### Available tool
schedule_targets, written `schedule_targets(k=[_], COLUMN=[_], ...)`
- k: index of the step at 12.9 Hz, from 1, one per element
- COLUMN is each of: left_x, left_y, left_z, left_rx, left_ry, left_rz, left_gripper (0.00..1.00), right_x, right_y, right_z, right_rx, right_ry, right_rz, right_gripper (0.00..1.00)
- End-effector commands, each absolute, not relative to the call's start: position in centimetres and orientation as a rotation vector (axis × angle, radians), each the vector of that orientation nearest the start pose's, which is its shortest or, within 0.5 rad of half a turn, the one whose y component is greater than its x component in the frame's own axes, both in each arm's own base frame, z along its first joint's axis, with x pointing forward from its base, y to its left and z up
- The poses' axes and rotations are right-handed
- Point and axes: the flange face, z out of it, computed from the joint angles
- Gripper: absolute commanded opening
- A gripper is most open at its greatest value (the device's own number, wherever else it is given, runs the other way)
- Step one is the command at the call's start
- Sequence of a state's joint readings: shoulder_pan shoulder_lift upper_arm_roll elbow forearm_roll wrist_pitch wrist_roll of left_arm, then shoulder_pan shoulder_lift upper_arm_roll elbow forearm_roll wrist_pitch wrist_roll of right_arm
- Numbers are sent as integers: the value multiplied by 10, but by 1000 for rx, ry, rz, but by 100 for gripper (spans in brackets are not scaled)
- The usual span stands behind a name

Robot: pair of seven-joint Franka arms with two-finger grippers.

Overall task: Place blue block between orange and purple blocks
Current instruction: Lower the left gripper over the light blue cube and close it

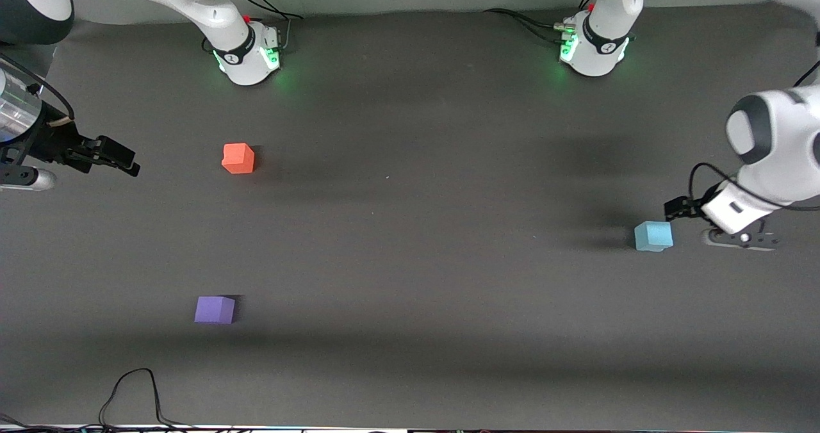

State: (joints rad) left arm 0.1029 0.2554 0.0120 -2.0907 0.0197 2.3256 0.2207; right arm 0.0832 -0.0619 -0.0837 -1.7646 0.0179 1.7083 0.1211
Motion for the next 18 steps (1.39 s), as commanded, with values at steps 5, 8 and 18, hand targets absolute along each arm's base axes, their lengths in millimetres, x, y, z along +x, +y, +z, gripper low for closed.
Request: schedule_targets(k=[5,8,18], left_x=[569,570,608], left_y=[60,62,69], left_z=[196,192,307], left_rx=[-3117,-3118,-3120], left_ry=[221,222,197], left_rz=[33,41,113], left_gripper=[100,88,45], right_x=[543,541,538], right_y=[1,1,1], right_z=[576,577,577], right_rx=[-3121,-3120,-3121], right_ry=[186,186,167], right_rz=[-13,-12,-8], right_gripper=[100,100,100])
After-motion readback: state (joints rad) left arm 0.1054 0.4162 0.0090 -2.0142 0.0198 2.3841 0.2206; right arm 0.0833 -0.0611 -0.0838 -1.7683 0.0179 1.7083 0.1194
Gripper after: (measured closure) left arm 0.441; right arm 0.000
